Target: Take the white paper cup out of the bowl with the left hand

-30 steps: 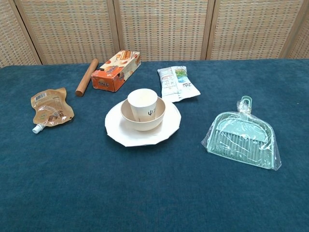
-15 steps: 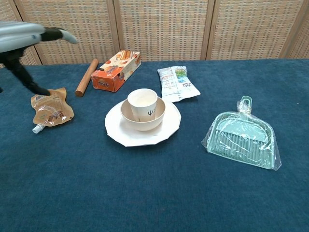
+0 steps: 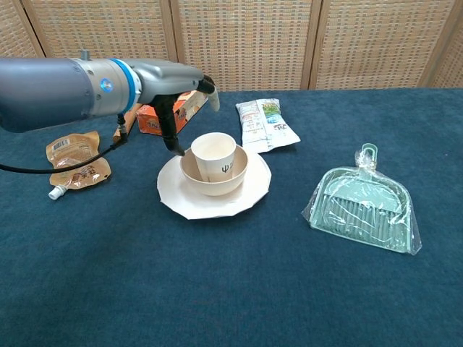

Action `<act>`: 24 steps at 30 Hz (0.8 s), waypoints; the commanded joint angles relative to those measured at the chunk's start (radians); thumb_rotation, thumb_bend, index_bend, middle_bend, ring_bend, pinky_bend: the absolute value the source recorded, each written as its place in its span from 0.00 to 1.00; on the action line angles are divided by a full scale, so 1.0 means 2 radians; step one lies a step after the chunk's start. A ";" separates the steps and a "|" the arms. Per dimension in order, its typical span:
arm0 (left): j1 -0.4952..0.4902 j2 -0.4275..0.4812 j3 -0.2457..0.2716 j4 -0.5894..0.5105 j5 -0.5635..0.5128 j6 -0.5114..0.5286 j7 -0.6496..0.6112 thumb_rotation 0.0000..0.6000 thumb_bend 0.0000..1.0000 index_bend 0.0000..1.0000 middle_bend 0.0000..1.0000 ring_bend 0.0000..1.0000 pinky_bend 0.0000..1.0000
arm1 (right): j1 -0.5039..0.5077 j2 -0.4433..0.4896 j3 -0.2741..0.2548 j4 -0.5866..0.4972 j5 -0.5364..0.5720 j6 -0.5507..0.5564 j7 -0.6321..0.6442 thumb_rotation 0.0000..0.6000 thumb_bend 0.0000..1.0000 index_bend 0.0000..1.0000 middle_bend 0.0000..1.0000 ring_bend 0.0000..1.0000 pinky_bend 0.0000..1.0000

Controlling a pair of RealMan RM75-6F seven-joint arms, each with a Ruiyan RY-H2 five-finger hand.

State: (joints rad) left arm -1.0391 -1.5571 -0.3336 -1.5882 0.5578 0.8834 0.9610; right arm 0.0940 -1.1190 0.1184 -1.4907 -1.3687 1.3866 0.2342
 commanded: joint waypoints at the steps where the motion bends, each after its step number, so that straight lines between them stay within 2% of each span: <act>1: -0.032 -0.019 0.012 0.025 -0.035 -0.010 0.011 1.00 0.11 0.19 0.00 0.00 0.00 | 0.000 0.000 0.001 0.001 0.002 -0.002 0.003 1.00 0.13 0.00 0.00 0.00 0.00; 6: -0.061 -0.037 0.026 0.051 -0.066 -0.012 0.013 1.00 0.11 0.20 0.00 0.00 0.00 | -0.002 0.002 0.004 0.004 0.006 -0.001 0.008 1.00 0.13 0.00 0.00 0.00 0.00; 9: -0.072 -0.043 0.032 0.063 -0.077 -0.012 0.008 1.00 0.12 0.24 0.00 0.00 0.00 | -0.003 0.002 0.005 0.005 0.006 0.000 0.009 1.00 0.13 0.00 0.00 0.00 0.00; 11: -0.077 -0.046 0.036 0.066 -0.080 -0.010 0.003 1.00 0.16 0.30 0.00 0.00 0.00 | -0.003 0.002 0.005 0.005 0.006 0.000 0.010 1.00 0.13 0.00 0.00 0.00 0.00; 14: -0.080 -0.047 0.042 0.067 -0.080 -0.008 -0.002 1.00 0.27 0.39 0.00 0.00 0.00 | -0.004 0.002 0.005 0.005 0.005 0.001 0.011 1.00 0.13 0.00 0.00 0.00 0.00; 17: -0.080 -0.043 0.045 0.059 -0.074 0.000 -0.014 1.00 0.34 0.44 0.00 0.00 0.00 | -0.004 0.002 0.005 0.005 0.003 0.004 0.011 1.00 0.13 0.00 0.00 0.00 0.00; 24: -0.066 0.004 0.043 0.009 -0.037 0.027 -0.051 1.00 0.34 0.43 0.00 0.00 0.00 | -0.006 0.003 0.005 0.002 0.001 0.007 0.009 1.00 0.13 0.00 0.00 0.00 0.00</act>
State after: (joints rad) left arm -1.1846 -1.5796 -0.2433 -1.5386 0.4612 0.9196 0.8841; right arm 0.0819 -1.1140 0.1284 -1.4854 -1.3665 1.4001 0.2517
